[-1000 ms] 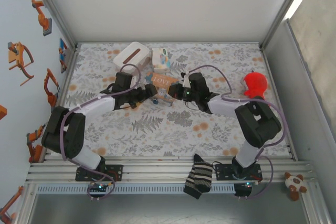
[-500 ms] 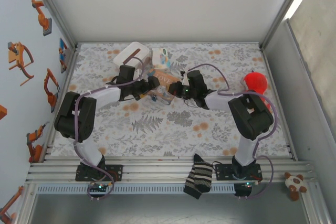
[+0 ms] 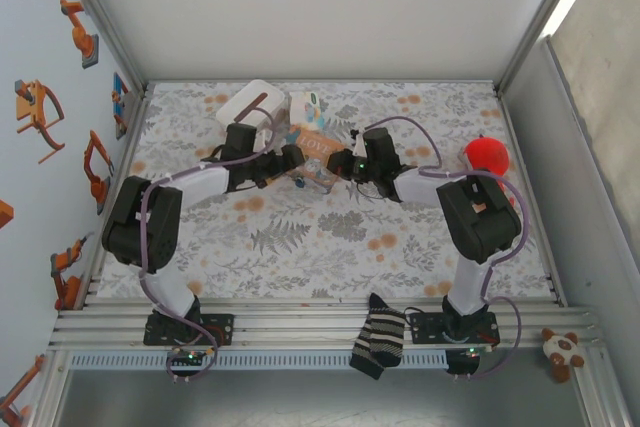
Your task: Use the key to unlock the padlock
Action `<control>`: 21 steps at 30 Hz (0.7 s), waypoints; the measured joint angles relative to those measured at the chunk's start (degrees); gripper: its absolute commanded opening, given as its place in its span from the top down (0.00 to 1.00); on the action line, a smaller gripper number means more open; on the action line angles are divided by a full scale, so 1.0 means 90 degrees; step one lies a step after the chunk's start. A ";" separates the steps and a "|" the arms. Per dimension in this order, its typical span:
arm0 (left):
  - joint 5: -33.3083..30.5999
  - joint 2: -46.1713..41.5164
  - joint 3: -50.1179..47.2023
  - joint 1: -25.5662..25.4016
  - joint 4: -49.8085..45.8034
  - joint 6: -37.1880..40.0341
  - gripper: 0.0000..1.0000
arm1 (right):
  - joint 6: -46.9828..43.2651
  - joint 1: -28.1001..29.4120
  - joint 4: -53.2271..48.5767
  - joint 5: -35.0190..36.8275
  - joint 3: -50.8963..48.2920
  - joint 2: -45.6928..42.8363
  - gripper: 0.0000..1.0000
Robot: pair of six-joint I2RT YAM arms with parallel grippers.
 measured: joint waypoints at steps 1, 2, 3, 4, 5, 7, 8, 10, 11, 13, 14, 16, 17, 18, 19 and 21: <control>-0.0036 -0.0236 -0.0202 0.0000 0.0034 0.0041 0.01 | -0.0005 0.0000 -0.0012 -0.0002 0.0012 0.0000 1.00; -0.0070 -0.0486 -0.0403 0.0000 0.0058 0.0095 0.01 | -0.0007 0.0000 -0.0046 -0.0022 0.0034 0.0000 1.00; -0.0107 -0.0709 -0.0573 0.0000 0.0102 0.0134 0.01 | -0.0024 0.0000 -0.0078 -0.0029 0.0061 0.0000 1.00; -0.0148 -0.0962 -0.0770 0.0000 0.0163 0.0185 0.01 | -0.0041 0.0000 -0.0124 -0.0041 0.0100 -0.0002 1.00; -0.0185 -0.1205 -0.0964 0.0000 0.0245 0.0233 0.00 | -0.0066 0.0000 -0.0172 -0.0046 0.0146 -0.0002 1.00; -0.0250 -0.1591 -0.1299 0.0000 0.0364 0.0313 0.01 | -0.0102 0.0000 -0.0223 -0.0049 0.0216 -0.0012 1.00; -0.0272 -0.1758 -0.1477 0.0000 0.0435 0.0352 0.03 | -0.0107 0.0000 -0.0250 -0.0053 0.0257 -0.0019 1.00; -0.0272 -0.1923 -0.1739 0.0000 0.0583 0.0381 0.09 | -0.0104 0.0000 -0.0274 -0.0095 0.0330 -0.0024 1.00; -0.0253 -0.1955 -0.1868 0.0000 0.0678 0.0393 0.12 | -0.0100 0.0000 -0.0272 -0.0114 0.0369 -0.0024 1.00; -0.0199 -0.1943 -0.2074 0.0000 0.0838 0.0393 0.16 | -0.0085 0.0000 -0.0223 -0.0153 0.0430 -0.0022 1.00; -0.0168 -0.1926 -0.2140 0.0000 0.0879 0.0396 0.16 | -0.0073 0.0000 -0.0197 -0.0165 0.0461 -0.0015 1.00; -0.0087 -0.1834 -0.2229 0.0000 0.1005 0.0418 0.19 | -0.0063 0.0000 -0.0119 -0.0168 0.0544 0.0022 1.00; -0.0051 -0.1773 -0.2246 0.0000 0.1093 0.0418 0.21 | -0.0046 0.0000 -0.0100 -0.0168 0.0588 0.0051 1.00; -0.0007 -0.1700 -0.2261 0.0000 0.1200 0.0435 0.21 | -0.0032 0.0000 -0.0070 -0.0165 0.0631 0.0090 1.00; 0.0046 -0.1610 -0.2266 0.0000 0.1309 0.0442 0.22 | -0.0019 0.0000 -0.0051 -0.0168 0.0675 0.0138 1.00; 0.0126 -0.1406 -0.2266 0.0000 0.1547 0.0440 0.26 | -0.0005 0.0000 -0.0019 -0.0165 0.0721 0.0240 1.00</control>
